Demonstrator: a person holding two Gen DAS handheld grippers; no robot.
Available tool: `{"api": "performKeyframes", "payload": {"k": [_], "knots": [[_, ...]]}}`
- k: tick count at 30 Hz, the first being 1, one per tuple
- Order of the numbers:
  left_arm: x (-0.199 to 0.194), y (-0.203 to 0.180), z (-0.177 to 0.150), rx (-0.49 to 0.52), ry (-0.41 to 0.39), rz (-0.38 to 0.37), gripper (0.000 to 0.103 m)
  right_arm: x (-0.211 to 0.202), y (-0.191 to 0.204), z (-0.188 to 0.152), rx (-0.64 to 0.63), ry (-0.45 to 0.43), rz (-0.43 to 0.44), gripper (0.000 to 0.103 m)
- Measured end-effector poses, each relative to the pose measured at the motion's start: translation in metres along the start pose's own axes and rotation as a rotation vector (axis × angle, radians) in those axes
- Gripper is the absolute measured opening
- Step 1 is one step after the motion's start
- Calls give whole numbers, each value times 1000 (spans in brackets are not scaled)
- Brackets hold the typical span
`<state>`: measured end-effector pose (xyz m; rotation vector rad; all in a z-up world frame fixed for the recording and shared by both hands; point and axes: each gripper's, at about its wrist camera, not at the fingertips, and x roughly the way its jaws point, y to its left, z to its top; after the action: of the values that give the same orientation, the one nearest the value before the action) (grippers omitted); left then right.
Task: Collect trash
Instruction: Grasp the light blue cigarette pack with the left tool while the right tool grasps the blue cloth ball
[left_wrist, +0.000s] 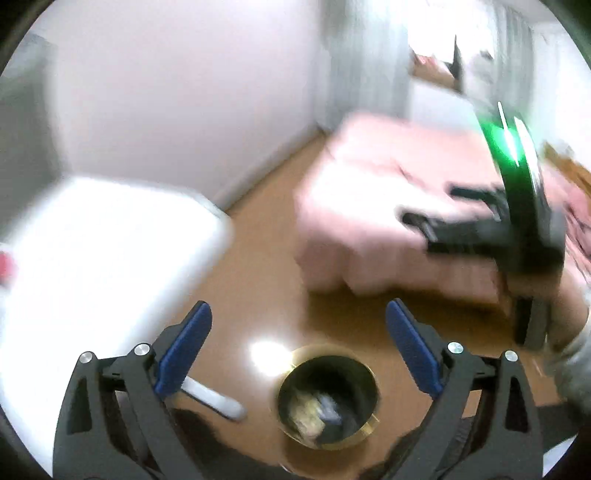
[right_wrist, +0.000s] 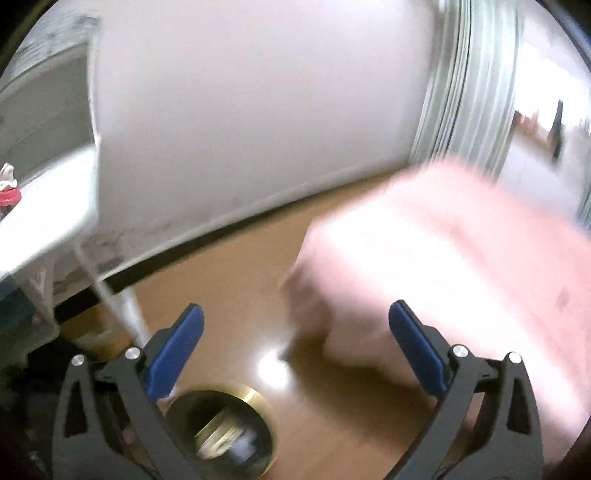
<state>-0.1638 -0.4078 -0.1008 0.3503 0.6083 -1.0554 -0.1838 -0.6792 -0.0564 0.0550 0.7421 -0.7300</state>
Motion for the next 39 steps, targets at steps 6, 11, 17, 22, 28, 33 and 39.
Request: {"api": "performKeyframes", "payload": {"k": [6,11,17,22,28,33,39], "knots": [[-84,124,-7,-298,-37,279,93,-10,61,41,-48,-18,201,97],[-103,214,-52,-498,91,468,93,-3,135,63,-135,-8,354,97],[-69,249,-54,-468,196,459,93,-11,199,84,-230,-32,492,97],[-91,276,-55,-509,155,392,54,-14,247,97,-279,-22,559,97],[-171,308,-77,-597,80,548,54,-4,316,109,-341,59,712,97],[-216,341,-112,-689,87,658,54,-1,386,115,-409,103,805,97],[-246,374,-146,-758,87,708,54,4,439,119,-461,128,807,97]]}}
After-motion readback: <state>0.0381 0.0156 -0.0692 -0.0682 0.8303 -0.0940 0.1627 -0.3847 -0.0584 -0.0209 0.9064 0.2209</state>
